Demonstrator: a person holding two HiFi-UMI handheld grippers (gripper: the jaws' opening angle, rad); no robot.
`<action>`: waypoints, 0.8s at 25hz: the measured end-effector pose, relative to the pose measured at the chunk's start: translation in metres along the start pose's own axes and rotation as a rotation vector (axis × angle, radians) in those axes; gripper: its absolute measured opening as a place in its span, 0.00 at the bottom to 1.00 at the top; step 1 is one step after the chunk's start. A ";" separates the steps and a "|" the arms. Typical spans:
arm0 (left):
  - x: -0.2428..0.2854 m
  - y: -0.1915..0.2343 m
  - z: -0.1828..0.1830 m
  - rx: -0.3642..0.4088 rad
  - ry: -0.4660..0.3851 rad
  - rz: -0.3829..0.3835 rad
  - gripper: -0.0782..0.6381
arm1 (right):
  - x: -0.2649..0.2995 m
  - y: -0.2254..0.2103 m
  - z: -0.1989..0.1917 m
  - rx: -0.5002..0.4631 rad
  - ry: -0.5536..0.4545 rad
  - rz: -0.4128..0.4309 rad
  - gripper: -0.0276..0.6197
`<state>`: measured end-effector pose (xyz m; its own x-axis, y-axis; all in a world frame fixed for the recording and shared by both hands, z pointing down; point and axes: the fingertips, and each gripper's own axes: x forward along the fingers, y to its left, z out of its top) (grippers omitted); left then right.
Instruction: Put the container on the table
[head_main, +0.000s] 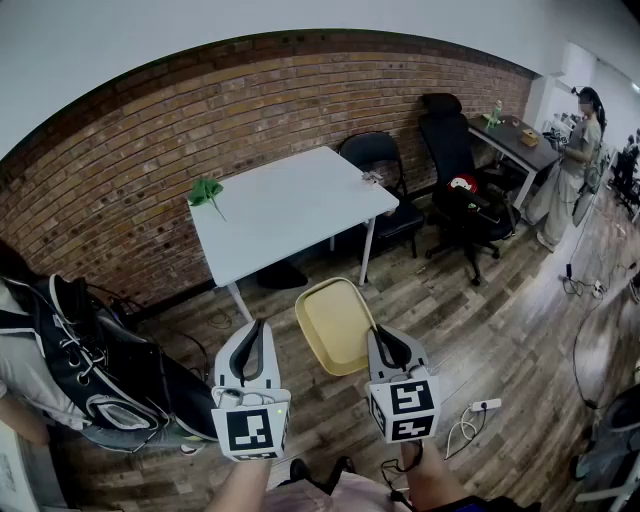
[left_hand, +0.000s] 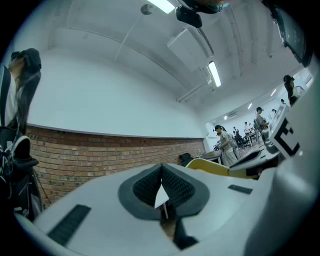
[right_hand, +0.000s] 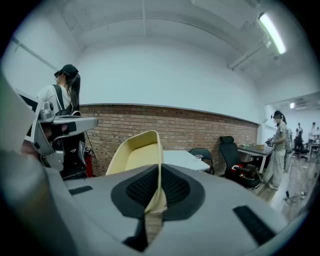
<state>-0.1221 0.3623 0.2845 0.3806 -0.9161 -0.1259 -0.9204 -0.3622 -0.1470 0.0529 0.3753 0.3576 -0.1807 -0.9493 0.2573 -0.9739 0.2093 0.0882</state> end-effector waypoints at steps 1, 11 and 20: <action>0.000 -0.002 0.000 0.001 -0.003 -0.001 0.12 | -0.001 -0.001 -0.001 0.000 -0.001 0.000 0.07; 0.009 -0.014 -0.005 0.005 0.005 0.006 0.12 | 0.002 -0.019 -0.006 0.015 -0.003 -0.005 0.07; 0.020 -0.033 -0.012 0.017 0.017 0.026 0.12 | 0.011 -0.044 -0.011 0.006 -0.003 0.018 0.07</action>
<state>-0.0851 0.3536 0.2984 0.3551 -0.9280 -0.1130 -0.9282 -0.3356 -0.1608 0.0952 0.3583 0.3672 -0.1984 -0.9461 0.2558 -0.9713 0.2247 0.0778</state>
